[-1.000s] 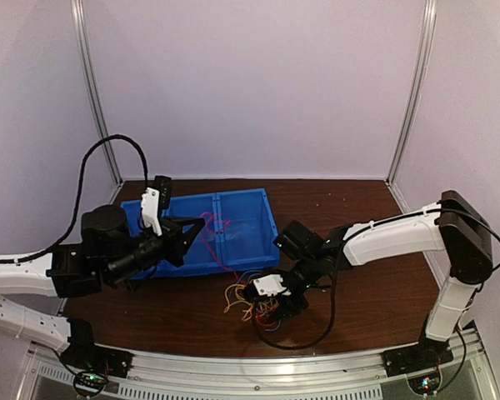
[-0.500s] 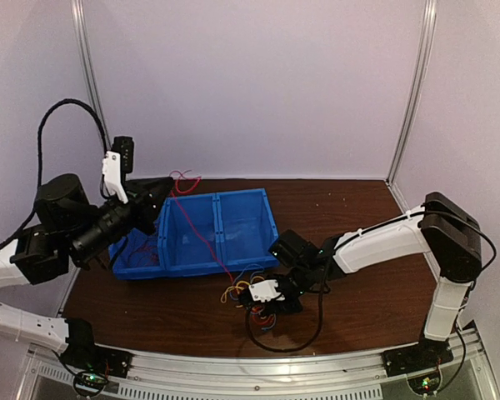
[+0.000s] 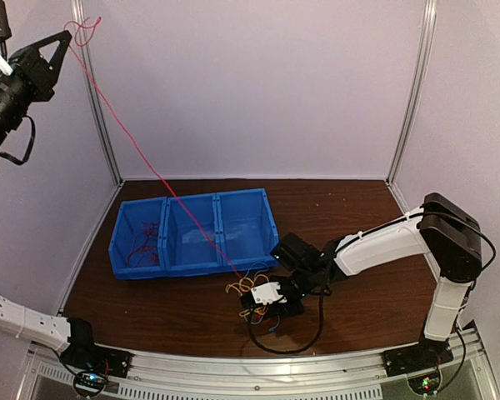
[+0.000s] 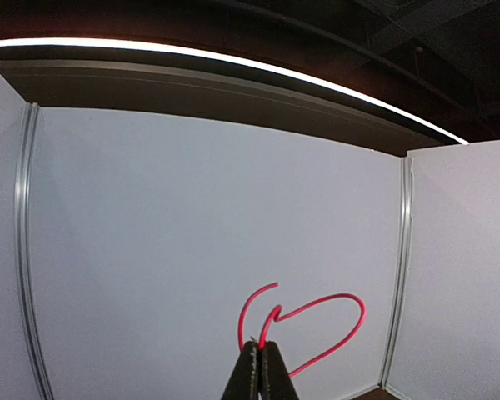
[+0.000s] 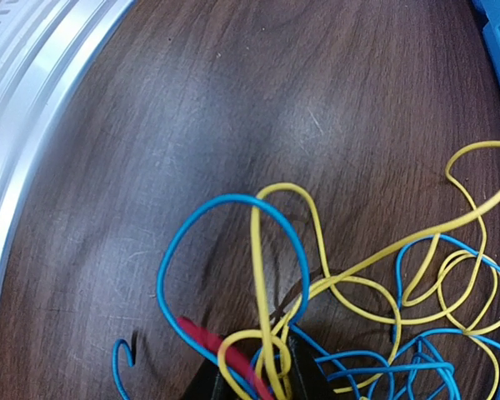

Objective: Untangle the cables

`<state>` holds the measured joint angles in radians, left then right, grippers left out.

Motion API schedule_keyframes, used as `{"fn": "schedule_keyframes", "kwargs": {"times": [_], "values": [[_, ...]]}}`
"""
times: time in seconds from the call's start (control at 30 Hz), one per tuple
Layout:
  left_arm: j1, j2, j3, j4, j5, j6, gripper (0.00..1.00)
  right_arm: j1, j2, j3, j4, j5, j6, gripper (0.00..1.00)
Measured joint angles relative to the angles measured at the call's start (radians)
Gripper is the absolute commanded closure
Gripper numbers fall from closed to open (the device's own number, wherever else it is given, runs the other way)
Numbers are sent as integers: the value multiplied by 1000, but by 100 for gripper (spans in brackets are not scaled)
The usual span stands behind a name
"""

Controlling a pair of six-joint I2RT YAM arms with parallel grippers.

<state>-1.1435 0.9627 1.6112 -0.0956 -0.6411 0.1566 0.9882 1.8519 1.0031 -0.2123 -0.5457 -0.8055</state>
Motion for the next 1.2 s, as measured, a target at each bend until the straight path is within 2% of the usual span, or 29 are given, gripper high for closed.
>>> {"fn": "schedule_keyframes", "kwargs": {"times": [0.1, 0.27, 0.5, 0.7, 0.9, 1.07, 1.2], "values": [[0, 75, 164, 23, -3, 108, 100, 0, 0, 0, 1, 1, 1, 74], [0, 175, 319, 32, -2, 210, 100, -3, 0, 0, -1, 0, 3, 67], [0, 243, 414, 66, -3, 343, 100, -15, -12, -14, -1, 0, 8, 63], [0, 270, 524, 169, -5, 469, 100, -32, -14, -15, -14, -19, 12, 49], [0, 217, 466, 227, -29, 499, 100, -106, -47, -15, -103, -89, 16, 46], [0, 164, 249, 258, -84, 499, 100, -148, -170, -5, -182, -119, 27, 37], [0, 190, 127, 243, -161, 499, 100, -150, -227, 117, -325, -159, 18, 32]]}}
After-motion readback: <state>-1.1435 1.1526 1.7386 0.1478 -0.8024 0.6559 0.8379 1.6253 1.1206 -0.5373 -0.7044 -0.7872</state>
